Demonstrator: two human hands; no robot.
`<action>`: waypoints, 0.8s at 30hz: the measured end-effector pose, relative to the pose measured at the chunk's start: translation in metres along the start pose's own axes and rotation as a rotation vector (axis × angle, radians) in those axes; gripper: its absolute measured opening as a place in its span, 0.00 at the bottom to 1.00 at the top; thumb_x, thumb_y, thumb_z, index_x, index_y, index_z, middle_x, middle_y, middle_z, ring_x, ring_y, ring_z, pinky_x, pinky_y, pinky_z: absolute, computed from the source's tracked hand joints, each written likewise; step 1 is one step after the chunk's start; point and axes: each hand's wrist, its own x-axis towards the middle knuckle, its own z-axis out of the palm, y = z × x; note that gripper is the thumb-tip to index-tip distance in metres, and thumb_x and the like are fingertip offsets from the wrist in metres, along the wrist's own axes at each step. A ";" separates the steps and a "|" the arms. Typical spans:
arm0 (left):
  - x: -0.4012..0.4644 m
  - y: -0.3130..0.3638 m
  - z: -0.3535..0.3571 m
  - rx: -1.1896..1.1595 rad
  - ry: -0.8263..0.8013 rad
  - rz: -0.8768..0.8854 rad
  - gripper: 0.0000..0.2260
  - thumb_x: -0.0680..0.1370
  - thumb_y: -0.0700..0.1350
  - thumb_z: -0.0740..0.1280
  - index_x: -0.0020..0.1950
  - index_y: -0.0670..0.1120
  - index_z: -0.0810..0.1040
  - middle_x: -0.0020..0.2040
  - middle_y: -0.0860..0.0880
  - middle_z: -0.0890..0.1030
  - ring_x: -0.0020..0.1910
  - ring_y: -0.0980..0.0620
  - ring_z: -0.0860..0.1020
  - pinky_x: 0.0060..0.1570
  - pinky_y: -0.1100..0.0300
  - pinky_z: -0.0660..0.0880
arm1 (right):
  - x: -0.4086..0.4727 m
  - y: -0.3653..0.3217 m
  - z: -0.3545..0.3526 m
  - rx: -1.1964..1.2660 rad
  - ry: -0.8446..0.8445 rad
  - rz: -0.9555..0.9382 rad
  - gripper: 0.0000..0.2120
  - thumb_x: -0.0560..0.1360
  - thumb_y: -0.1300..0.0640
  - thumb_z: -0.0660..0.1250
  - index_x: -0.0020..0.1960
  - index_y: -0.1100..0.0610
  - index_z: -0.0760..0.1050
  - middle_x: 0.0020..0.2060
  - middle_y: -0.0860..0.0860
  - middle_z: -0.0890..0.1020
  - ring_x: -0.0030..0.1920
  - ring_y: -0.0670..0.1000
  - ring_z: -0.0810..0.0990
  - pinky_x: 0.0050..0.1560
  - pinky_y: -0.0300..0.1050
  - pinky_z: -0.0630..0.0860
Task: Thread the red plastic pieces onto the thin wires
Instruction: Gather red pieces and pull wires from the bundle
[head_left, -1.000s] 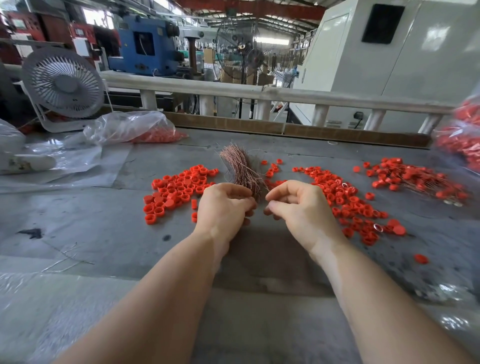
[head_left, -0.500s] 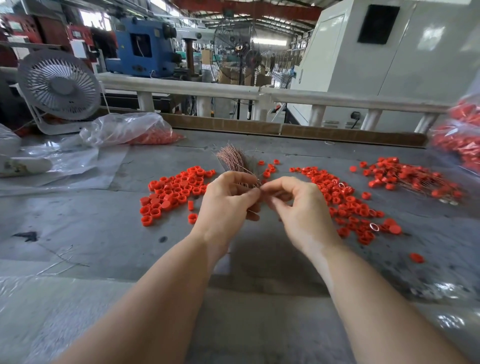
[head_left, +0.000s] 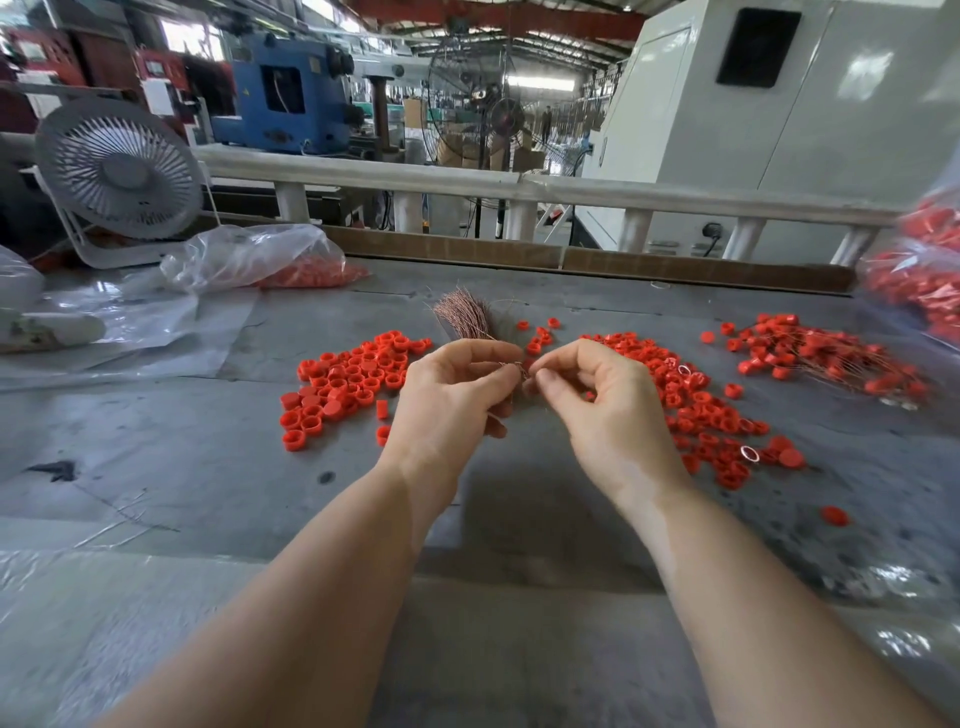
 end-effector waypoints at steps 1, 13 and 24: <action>0.000 0.000 0.000 0.014 0.000 0.012 0.10 0.74 0.32 0.66 0.41 0.47 0.81 0.27 0.56 0.78 0.25 0.60 0.72 0.24 0.67 0.70 | 0.000 0.000 0.000 -0.007 -0.003 -0.008 0.07 0.74 0.65 0.67 0.40 0.55 0.77 0.34 0.51 0.81 0.38 0.51 0.80 0.42 0.42 0.75; 0.001 -0.003 -0.001 0.078 0.025 0.112 0.08 0.72 0.35 0.70 0.39 0.48 0.83 0.28 0.53 0.79 0.26 0.60 0.72 0.25 0.67 0.70 | -0.002 0.001 0.002 -0.091 -0.051 -0.129 0.09 0.75 0.63 0.67 0.42 0.50 0.78 0.33 0.41 0.79 0.33 0.38 0.74 0.39 0.30 0.71; 0.003 -0.004 -0.002 0.014 0.112 0.089 0.08 0.74 0.38 0.69 0.36 0.49 0.80 0.26 0.54 0.76 0.25 0.59 0.70 0.24 0.63 0.69 | -0.002 0.000 0.003 -0.220 -0.046 -0.167 0.04 0.73 0.64 0.68 0.45 0.58 0.80 0.36 0.47 0.77 0.35 0.41 0.72 0.39 0.31 0.67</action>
